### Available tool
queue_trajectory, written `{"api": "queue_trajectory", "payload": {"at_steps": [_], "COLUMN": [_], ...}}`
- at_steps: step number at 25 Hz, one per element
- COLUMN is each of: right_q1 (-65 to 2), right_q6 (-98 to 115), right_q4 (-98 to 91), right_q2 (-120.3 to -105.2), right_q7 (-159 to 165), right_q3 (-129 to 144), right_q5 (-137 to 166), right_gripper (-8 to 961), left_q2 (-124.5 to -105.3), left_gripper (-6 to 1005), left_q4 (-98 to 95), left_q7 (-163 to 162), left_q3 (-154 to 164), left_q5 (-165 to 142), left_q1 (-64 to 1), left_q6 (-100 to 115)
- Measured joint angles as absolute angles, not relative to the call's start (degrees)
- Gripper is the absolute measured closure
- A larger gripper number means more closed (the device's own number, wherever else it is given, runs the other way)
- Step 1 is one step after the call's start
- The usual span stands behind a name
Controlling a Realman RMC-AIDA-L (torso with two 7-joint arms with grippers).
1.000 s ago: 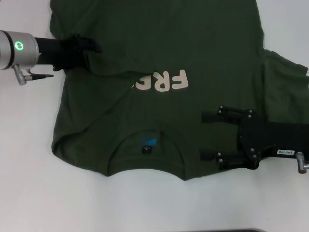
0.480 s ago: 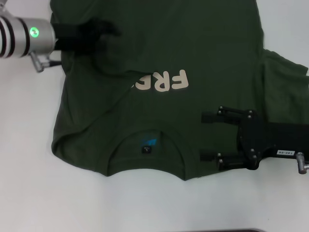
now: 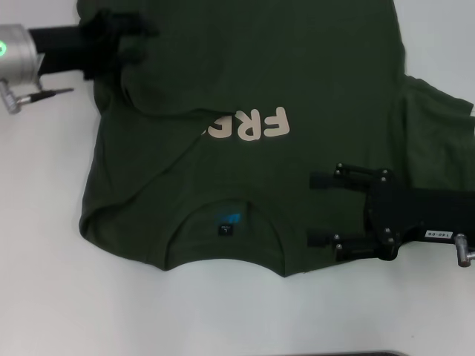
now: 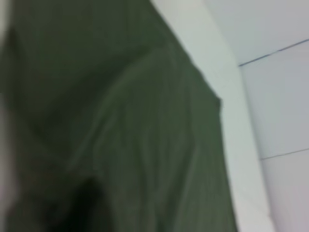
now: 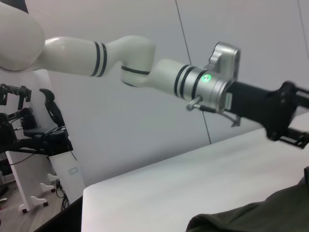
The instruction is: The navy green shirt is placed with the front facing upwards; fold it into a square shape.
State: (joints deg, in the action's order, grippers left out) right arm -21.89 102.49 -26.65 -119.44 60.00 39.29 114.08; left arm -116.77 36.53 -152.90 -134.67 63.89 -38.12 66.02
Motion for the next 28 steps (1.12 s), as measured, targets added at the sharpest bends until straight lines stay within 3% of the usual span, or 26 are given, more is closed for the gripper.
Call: {"api": "queue_trajectory", "payload": {"at_steps": [15,28], "right_q1": [-21.99,-22.37], "right_q6": [102.65,102.30], "right_q4": [-26.66,-26.77], "right_q2": [-119.44,-119.43], "right_q7": [60.03,60.03], "right_q3": [39.28,39.29], "right_q5": [114.08,114.08], "right_gripper": [48,48], "left_q2": [-118.67,-118.39], "left_gripper": [417,417], "left_q4": [39.96,41.52], "left_q7": [-154.97,-156.54], "left_q3": [-134.71,-134.00], "left_q5": [50.90,49.21], "left_q1": [-39.01,-38.48], "left_q6": [63.37,61.78]}}
